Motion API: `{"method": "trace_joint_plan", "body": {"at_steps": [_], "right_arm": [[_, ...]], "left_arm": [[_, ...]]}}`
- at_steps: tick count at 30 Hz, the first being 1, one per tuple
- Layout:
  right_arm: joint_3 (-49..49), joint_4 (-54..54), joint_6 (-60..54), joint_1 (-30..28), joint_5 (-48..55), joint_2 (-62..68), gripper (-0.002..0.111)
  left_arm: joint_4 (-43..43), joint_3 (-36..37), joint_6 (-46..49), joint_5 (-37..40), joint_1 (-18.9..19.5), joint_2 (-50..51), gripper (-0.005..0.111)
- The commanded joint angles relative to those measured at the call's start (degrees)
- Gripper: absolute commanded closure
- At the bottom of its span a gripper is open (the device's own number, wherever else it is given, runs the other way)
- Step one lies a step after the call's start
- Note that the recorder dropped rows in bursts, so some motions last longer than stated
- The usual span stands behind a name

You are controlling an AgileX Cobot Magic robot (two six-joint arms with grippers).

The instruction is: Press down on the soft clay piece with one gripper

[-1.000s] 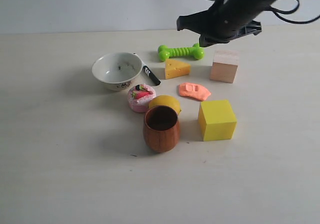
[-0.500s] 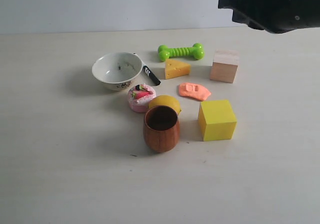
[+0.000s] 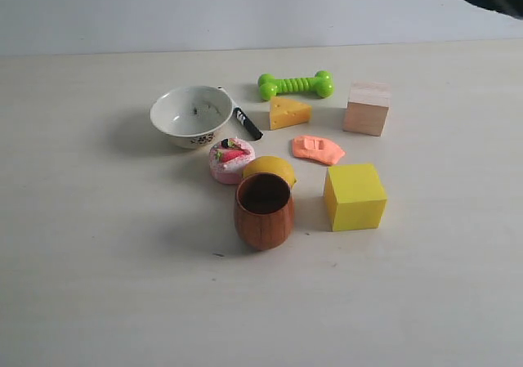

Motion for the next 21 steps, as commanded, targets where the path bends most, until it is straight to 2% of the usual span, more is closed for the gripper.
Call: {"method": "trace_joint_plan", "body": {"at_steps": [1, 9, 13, 21], "right_arm": [[0.3, -3.0, -1.0, 0.1, -0.4, -2.1, 0.108], [0.3, -15.5, -1.5, -1.0, 5.4, -5.3, 0.108], [0.3, -15.2, -1.5, -6.9, 9.5, -9.8, 0.108], [6.4, -15.2, -3.7, -20.3, 9.6, -23.4, 0.108]], "left_arm": [[-0.3, -0.1, -0.4, -0.7, -0.2, -0.4, 0.107], [-0.3, -0.1, -0.4, -0.7, -0.2, -0.4, 0.107], [-0.3, -0.1, -0.4, -0.7, -0.2, -0.4, 0.107], [-0.3, -0.1, -0.4, -0.7, -0.2, -0.4, 0.107]]}}
